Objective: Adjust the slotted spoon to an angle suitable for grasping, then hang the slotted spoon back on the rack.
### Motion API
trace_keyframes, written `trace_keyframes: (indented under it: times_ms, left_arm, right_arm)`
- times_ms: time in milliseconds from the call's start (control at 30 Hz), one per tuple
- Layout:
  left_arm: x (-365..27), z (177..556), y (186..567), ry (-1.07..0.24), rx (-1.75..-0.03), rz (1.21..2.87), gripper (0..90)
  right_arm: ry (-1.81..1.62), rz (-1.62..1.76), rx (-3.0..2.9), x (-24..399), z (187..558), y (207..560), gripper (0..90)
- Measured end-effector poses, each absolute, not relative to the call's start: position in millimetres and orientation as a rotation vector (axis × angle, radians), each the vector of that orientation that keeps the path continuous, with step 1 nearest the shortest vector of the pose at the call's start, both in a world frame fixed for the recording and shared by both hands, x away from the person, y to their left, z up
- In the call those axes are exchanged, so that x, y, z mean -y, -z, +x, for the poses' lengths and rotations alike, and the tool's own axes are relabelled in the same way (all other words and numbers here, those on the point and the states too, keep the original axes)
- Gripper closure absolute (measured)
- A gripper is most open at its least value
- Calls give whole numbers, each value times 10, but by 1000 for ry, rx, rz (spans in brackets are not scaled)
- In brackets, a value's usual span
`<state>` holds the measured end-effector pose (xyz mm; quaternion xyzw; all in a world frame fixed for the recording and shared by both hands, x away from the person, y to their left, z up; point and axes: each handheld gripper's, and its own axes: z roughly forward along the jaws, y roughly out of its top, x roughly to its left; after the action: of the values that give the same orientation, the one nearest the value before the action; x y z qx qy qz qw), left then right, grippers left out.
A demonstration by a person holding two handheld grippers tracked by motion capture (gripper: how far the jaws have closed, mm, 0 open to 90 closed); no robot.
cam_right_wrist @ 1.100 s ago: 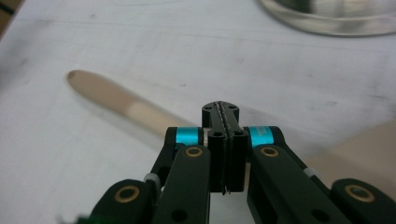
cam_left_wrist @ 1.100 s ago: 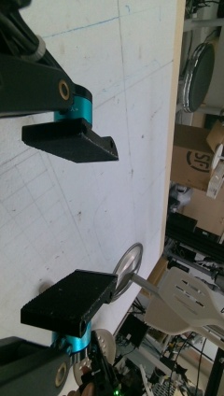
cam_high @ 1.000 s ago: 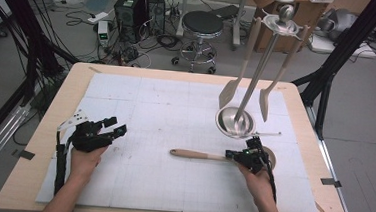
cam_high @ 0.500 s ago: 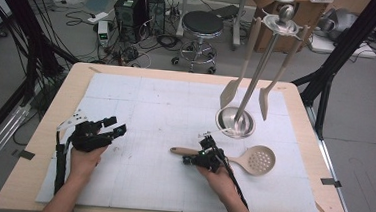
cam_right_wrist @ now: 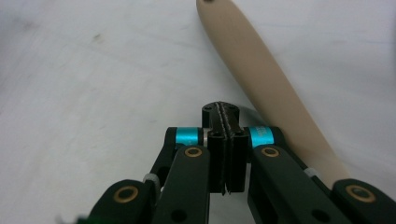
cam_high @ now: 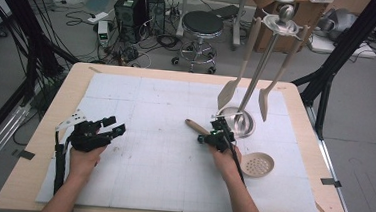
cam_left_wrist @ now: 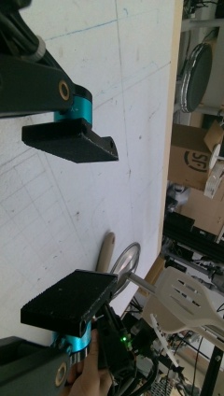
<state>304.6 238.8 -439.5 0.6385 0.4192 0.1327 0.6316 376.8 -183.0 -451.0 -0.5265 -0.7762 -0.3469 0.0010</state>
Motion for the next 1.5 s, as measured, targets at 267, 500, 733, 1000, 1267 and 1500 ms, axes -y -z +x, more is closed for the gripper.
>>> trace_keyframes:
  times_ms: [267,500,733,1000,1267,1500]
  left_arm:
    - [-2385,3049,4397,-308,-958,1467,353]
    - [-2376,3049,4398,-307,-960,1471,354]
    - [-2370,3051,4403,-306,-958,1478,354]
    - [-2369,3048,4400,-305,-958,1477,355]
    - [-2374,3050,4401,-308,-957,1478,355]
    - [-2359,3047,4398,-308,-954,1478,355]
  right_arm:
    - [1095,-1764,2365,2154,3802,4464,900]
    - [1216,-1756,2280,2410,3766,4324,766]
    - [1169,-1822,2293,2595,3771,4272,666]
    - [1050,-1774,2360,2605,3799,4270,640]
    - [945,-1730,2392,2561,3815,4380,639]
    - [985,-1682,2486,2537,3750,4433,654]
